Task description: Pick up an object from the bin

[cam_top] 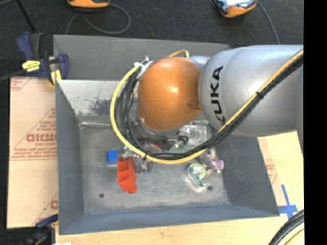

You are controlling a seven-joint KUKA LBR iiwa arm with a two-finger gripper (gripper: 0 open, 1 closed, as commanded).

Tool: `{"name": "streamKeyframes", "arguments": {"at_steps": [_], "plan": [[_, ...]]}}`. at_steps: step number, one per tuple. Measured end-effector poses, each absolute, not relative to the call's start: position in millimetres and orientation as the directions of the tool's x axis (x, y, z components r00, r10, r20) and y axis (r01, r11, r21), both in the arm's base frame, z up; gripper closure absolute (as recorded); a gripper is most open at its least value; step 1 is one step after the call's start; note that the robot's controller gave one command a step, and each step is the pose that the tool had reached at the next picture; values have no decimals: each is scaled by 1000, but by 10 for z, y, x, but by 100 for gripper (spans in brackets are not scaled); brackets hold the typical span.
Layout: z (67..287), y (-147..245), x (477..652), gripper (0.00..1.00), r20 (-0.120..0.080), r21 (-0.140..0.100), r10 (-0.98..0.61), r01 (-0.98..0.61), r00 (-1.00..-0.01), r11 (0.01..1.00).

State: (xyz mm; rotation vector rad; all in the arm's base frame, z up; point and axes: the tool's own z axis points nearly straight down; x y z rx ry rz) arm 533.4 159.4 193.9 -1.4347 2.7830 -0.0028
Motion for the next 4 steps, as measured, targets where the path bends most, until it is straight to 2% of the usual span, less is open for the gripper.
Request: {"name": "streamKeyframes", "arguments": {"at_steps": [1, 2, 3, 4], "plan": [[2781, 2265, 5375, 100, -13, -6, -823, -823, -568, 568], [1901, 1899, 5615, 100, 0, 2, -977, -977, 214, -214], [2740, 1829, 5784, 100, -1, -12, -978, -978, 210, -210], [2524, 1707, 5774, 100, -2, -1, -997, -997, -76, 76]]}}
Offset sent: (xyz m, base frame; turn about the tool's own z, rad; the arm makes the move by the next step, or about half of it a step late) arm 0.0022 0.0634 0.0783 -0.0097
